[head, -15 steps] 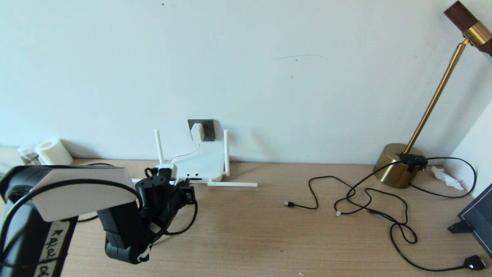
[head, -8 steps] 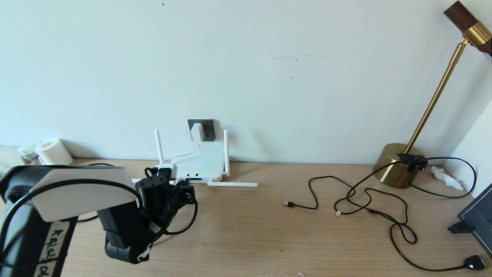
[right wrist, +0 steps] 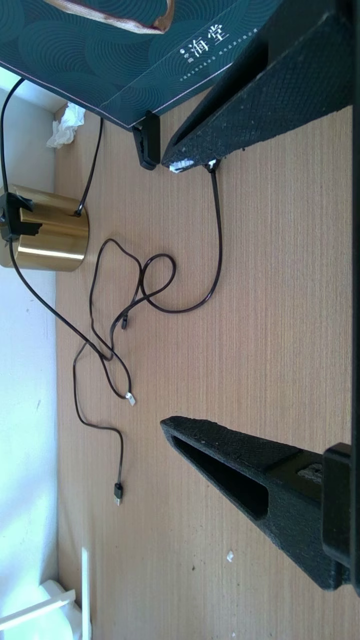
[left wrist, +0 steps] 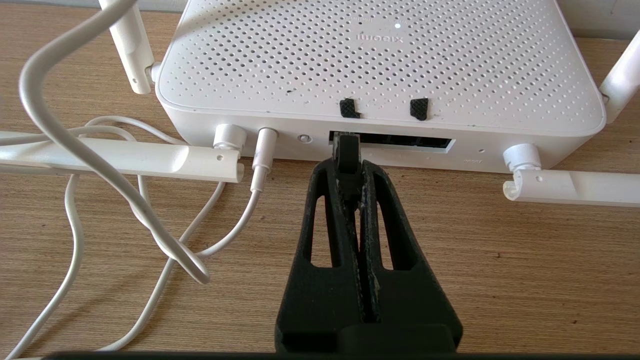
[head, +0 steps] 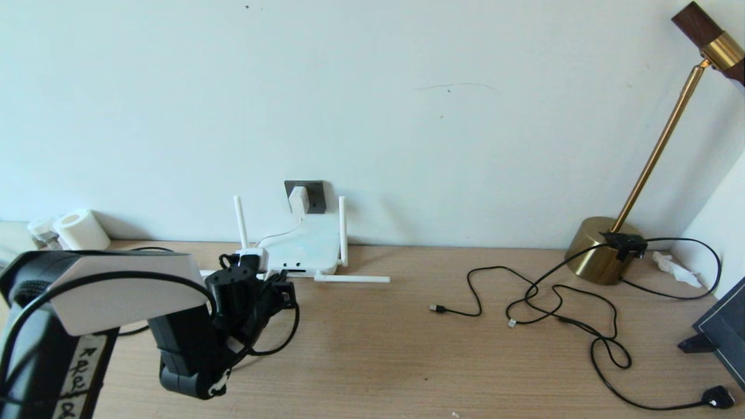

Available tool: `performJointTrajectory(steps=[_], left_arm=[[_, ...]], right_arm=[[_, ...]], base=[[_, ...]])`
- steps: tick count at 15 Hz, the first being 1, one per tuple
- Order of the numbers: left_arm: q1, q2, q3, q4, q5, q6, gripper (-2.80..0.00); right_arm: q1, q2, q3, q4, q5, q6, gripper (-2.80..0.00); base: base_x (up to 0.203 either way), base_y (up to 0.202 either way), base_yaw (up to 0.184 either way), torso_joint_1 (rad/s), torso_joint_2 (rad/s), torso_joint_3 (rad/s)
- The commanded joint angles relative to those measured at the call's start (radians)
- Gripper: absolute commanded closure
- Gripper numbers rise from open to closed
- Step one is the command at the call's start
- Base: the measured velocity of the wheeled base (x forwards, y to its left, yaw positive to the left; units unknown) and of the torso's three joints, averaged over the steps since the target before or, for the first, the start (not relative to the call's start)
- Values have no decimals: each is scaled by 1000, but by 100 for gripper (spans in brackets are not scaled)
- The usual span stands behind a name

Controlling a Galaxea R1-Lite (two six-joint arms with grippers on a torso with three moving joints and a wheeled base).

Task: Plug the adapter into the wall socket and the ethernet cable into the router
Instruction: Plug cable into router interface

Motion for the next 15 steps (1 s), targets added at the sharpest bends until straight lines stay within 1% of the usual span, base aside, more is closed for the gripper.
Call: performJointTrajectory(steps=[1, 15], left_arm=[[0, 4, 0, -7, 2, -1, 0], [0, 9, -15, -6, 2, -1, 0]], right_arm=[[0, 0, 0, 0, 0, 0, -280], [0, 2, 0, 0, 0, 0, -280]], base=[[0, 0, 0, 0, 0, 0], [0, 0, 0, 0, 0, 0]])
